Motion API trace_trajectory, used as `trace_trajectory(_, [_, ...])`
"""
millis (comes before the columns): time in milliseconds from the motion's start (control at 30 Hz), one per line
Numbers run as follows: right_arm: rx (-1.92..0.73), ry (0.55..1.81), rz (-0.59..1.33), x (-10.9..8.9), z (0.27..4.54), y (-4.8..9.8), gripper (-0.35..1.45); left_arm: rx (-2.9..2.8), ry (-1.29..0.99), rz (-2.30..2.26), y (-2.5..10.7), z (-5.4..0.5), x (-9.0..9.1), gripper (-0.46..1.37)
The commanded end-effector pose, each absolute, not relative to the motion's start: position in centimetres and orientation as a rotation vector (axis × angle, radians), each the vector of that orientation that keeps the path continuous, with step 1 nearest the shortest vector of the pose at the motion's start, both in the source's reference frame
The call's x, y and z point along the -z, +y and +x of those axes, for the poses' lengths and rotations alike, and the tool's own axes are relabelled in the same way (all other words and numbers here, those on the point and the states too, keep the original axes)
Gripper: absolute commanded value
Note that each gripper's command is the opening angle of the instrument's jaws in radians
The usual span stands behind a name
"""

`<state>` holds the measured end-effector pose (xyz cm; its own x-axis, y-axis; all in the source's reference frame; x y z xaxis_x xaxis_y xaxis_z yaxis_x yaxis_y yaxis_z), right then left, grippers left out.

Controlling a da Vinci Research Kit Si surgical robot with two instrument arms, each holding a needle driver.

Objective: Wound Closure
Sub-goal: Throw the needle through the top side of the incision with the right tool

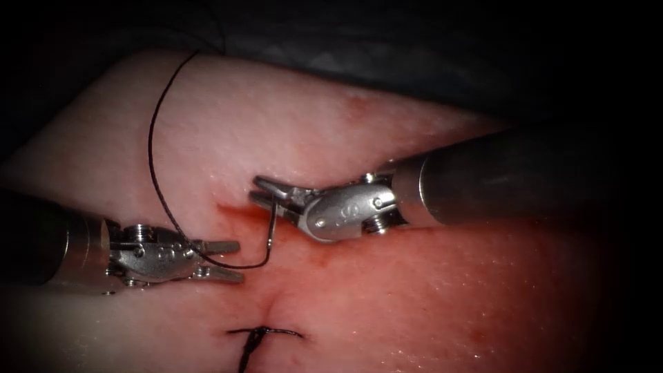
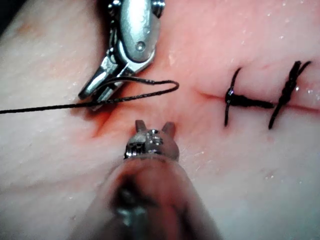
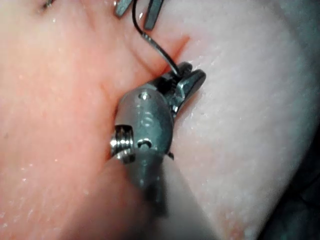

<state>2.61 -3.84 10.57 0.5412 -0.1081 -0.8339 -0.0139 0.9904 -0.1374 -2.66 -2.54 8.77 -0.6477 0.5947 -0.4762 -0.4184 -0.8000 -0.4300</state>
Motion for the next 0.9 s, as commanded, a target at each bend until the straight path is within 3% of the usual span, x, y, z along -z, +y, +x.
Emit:
trace_trajectory(33, [0.026,0.992,-0.108,-10.59,2.61,-3.84,-0.35,-2.382,-0.368,-0.848,-2.53,-2.68,-8.79,0.33])
trace_trajectory(367, [-0.028,1.052,-0.148,-10.16,2.64,-3.57,-0.35,-2.359,-0.29,-0.966,-2.35,-2.7,-8.92,-0.02])
trace_trajectory(667, [0.019,1.053,-0.195,-9.77,2.67,-3.22,-0.35,-2.38,-0.3,-0.932,-2.43,-2.66,-9.11,-0.16])
trace_trajectory(900, [0.017,1.053,-0.208,-9.7,2.67,-3.05,-0.35,-2.419,-0.369,-0.839,-2.62,-2.7,-9.22,-0.06])
